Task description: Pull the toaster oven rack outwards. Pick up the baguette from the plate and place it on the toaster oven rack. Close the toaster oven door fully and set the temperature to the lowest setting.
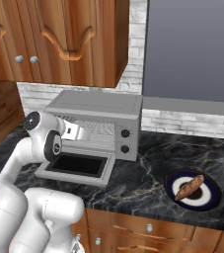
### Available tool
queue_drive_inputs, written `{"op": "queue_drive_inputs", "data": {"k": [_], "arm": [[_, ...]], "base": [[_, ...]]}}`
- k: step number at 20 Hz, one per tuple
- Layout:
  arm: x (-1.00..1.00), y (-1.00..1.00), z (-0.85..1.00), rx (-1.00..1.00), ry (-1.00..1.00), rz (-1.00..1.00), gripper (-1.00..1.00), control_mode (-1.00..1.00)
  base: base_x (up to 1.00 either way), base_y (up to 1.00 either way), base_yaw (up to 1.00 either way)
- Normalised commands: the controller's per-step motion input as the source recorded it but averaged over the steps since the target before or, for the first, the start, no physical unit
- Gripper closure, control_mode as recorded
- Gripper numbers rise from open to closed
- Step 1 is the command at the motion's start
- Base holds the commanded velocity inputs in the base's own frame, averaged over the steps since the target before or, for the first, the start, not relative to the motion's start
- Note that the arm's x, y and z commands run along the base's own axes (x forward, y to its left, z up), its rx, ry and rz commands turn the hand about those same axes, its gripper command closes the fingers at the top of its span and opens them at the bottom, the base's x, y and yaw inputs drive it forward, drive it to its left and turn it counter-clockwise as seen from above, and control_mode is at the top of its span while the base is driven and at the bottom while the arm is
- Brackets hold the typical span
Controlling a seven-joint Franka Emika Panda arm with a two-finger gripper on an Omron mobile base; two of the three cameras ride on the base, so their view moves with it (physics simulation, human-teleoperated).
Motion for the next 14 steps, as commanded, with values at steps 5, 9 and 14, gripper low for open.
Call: {"op": "queue_drive_inputs", "data": {"k": [5,9,14], "arm": [[0.34,-0.02,-0.12,0.0,-0.14,0.0,-1.0,-1.0],[0.38,0.0,-0.19,0.0,-0.12,0.02,-1.0,-1.0],[0.32,0.0,-0.02,0.0,-0.1,0.05,-1.0,-1.0]], "base": [[0.0,0.0,0.0],[0.0,0.0,0.0],[0.0,0.0,0.0]]}}
